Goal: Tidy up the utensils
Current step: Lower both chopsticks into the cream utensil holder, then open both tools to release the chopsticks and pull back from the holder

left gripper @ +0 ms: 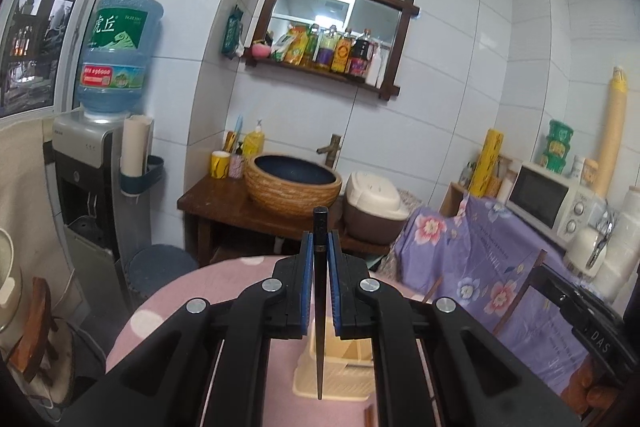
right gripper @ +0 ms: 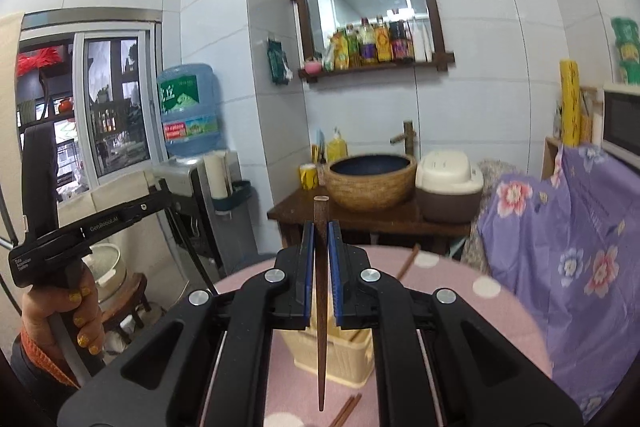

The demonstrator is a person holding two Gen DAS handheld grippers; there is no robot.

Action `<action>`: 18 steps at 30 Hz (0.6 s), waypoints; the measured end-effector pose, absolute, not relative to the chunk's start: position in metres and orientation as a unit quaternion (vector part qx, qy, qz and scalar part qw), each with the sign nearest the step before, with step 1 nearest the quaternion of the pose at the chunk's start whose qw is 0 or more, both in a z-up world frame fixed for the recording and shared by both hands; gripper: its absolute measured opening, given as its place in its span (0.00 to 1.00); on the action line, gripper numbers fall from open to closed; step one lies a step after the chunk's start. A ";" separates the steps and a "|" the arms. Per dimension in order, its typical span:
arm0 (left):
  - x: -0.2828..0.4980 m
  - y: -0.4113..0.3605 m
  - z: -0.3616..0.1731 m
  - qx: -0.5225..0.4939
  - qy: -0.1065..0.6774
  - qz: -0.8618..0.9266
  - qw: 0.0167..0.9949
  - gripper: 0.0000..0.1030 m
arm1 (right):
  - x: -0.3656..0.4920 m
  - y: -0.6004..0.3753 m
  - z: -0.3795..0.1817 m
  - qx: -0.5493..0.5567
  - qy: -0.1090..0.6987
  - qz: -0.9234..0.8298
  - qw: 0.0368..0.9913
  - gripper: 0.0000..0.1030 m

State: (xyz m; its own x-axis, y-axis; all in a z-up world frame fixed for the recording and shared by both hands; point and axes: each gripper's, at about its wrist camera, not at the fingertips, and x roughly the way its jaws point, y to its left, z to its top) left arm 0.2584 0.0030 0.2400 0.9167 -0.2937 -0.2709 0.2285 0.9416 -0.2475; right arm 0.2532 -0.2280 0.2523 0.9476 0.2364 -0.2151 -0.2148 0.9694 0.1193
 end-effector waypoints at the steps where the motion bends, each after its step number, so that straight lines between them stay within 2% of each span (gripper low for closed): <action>1: 0.263 -0.001 0.247 -0.107 0.147 -0.134 0.974 0.08 | 0.259 -0.227 0.261 0.045 0.104 0.108 0.988 0.08; 7: 0.291 -0.029 0.263 -0.099 0.124 -0.124 0.980 0.08 | 0.299 -0.222 0.286 0.040 0.073 0.066 0.994 0.08; 12: 0.309 -0.044 0.234 -0.087 0.138 -0.115 0.980 0.08 | 0.326 -0.227 0.247 0.055 0.108 0.050 0.991 0.08; 18: 0.326 -0.045 0.183 -0.094 0.191 -0.111 0.971 0.08 | 0.340 -0.224 0.192 0.058 0.153 0.041 0.986 0.08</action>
